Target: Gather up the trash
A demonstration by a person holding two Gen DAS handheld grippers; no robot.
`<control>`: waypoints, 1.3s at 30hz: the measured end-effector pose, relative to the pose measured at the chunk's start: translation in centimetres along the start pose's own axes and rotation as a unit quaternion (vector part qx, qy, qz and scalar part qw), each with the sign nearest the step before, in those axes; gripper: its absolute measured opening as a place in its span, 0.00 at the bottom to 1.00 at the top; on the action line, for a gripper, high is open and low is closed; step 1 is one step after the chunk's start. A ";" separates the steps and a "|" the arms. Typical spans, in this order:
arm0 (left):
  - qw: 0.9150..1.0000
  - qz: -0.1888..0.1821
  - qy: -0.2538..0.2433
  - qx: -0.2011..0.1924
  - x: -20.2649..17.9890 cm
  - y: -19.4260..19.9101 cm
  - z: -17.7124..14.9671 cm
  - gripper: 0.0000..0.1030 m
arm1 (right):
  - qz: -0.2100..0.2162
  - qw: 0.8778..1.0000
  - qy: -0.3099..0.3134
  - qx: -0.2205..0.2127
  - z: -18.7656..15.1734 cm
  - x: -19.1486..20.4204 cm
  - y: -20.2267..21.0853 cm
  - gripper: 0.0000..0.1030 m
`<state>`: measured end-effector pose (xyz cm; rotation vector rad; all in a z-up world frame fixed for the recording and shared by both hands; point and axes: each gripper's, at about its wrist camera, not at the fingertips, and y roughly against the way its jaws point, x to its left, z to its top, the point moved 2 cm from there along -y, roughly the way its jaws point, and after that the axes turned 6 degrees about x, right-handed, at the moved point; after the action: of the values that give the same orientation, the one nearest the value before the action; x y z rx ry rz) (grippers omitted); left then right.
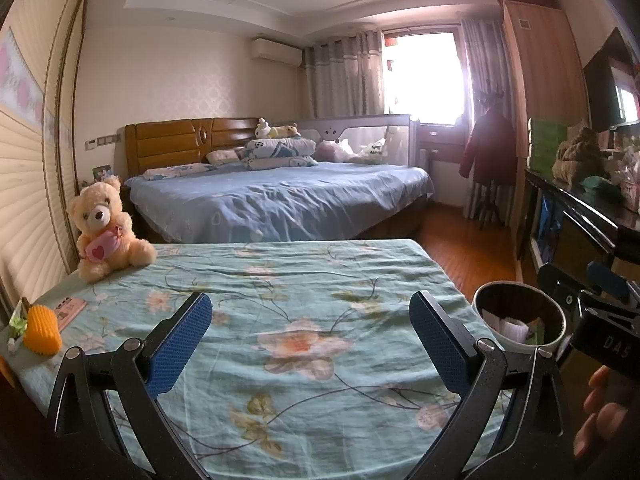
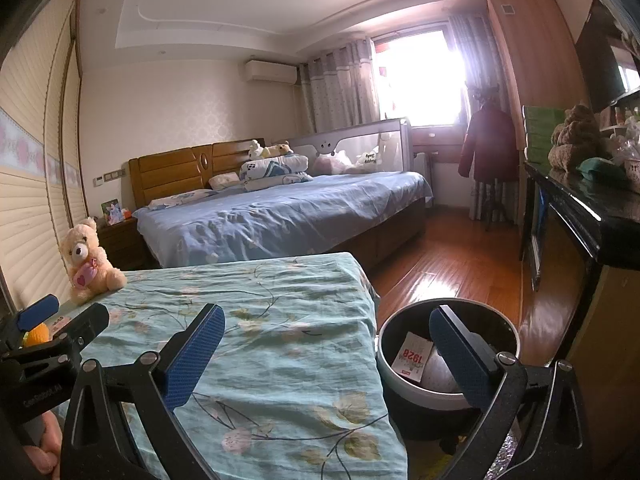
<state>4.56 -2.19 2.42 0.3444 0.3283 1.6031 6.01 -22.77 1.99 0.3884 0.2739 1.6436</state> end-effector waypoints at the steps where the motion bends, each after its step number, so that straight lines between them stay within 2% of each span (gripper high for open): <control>1: 1.000 0.000 -0.001 0.000 0.0 0.0 0.0 0.98 | 0.000 1.000 0.000 -0.001 0.0 0.0 0.0 1.00; 39: 1.000 0.000 -0.002 -0.004 -0.5 0.4 0.0 0.98 | 0.003 1.000 0.001 0.000 0.1 0.6 0.2 1.00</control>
<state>4.21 -2.74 2.55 0.3414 0.3202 1.6024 5.85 -22.18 2.26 0.3871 0.2742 1.6496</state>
